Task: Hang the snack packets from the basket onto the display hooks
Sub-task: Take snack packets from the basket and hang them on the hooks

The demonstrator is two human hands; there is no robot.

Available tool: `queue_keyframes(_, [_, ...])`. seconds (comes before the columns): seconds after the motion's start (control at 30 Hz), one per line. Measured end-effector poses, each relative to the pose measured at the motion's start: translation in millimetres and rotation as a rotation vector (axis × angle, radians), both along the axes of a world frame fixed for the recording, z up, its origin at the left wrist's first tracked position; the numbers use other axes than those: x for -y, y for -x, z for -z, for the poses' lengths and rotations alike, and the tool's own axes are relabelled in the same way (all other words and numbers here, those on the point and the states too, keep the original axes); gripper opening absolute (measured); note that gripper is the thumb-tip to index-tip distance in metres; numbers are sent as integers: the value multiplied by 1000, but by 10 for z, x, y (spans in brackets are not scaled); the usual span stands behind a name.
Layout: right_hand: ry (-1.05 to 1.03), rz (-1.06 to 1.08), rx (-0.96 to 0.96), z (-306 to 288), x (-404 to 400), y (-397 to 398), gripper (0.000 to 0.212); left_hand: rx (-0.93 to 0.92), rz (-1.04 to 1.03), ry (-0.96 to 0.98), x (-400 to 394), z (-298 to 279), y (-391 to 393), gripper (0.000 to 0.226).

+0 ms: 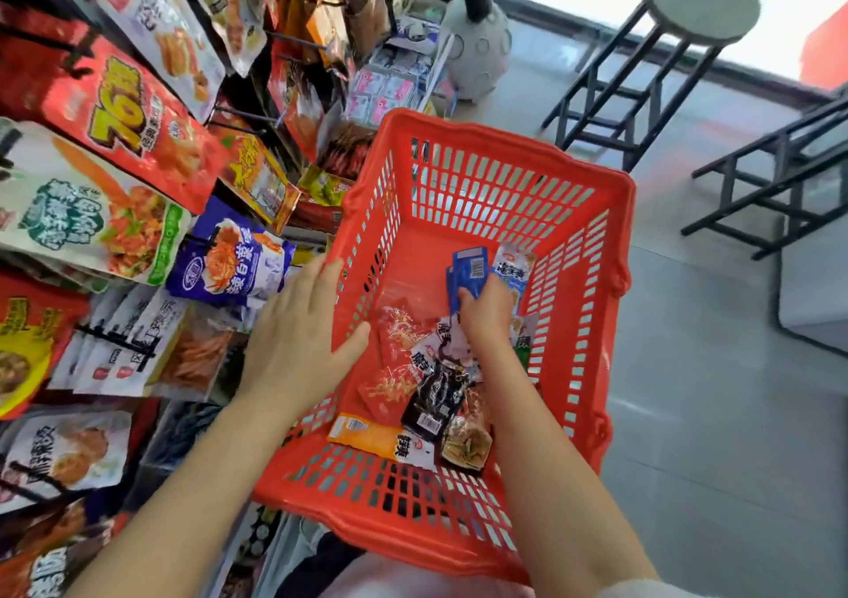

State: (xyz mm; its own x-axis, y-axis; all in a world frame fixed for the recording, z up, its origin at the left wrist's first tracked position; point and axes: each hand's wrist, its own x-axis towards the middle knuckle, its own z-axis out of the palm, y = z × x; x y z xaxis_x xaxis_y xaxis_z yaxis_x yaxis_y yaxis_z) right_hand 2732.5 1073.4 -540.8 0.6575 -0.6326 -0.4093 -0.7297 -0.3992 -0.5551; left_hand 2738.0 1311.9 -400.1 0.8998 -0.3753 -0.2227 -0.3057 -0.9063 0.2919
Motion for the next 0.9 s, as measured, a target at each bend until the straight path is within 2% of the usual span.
queue_keyframes(0.1, [113, 48, -163, 60, 135, 134, 42, -5, -2, 17, 38, 14, 40, 85])
queue_keyframes(0.27, [-24, -2, -148, 312, -108, 196, 64, -12, -28, 38, 5, 49, 43, 86])
queue_keyframes(0.5, [-59, -109, 39, 263, -259, 118, 50, -26, -49, 67, 9, 60, 35, 84])
queue_keyframes(0.6, [-94, -96, 41, 219, -258, 34, 44, -27, -49, 78, 12, 46, 32, 84])
queue_keyframes(0.77, [-22, -92, 75, 106, -44, -63, 29, -31, -59, 103, 23, 24, 46, 82])
queue_keyframes(0.83, [-12, -103, 86, 88, 108, -130, 29, -29, -62, 108, 16, 28, 47, 82])
queue_keyframes(0.9, [18, -165, 16, 128, 270, -202, 35, -24, -66, 110, 11, 39, 47, 82])
